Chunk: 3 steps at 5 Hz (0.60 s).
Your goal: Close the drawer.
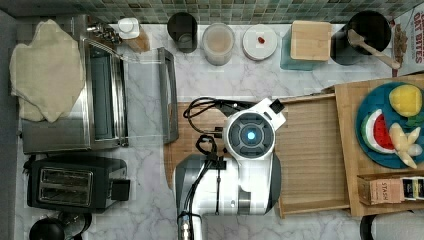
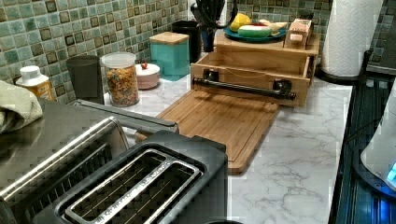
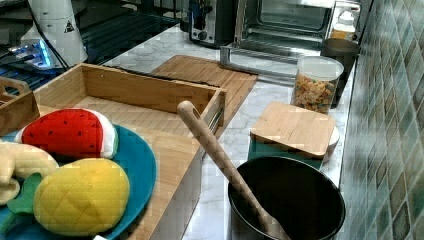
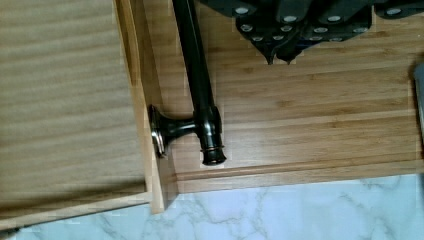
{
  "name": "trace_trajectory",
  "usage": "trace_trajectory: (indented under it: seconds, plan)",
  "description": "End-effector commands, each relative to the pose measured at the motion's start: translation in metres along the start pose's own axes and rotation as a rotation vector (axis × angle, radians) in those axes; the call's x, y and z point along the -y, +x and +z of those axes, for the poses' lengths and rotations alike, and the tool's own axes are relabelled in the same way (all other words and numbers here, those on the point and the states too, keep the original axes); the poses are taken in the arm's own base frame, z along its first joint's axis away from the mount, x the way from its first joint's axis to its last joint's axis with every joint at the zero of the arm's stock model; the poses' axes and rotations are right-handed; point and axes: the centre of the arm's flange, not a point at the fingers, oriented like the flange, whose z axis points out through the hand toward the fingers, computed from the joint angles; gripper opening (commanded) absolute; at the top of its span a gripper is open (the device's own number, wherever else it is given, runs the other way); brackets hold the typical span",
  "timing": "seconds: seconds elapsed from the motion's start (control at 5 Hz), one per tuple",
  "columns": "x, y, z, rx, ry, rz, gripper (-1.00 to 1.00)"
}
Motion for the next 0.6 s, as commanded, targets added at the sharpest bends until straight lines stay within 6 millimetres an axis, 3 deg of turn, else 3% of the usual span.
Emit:
trace_trajectory:
  seconds: [0.2,0.6]
  plan:
    - [0.028,-0.034,0.082,0.104,-0.062,-0.186,-1.0]
    - [0.012,-0.045,0.113,0.043,-0.069,-0.236,-1.0]
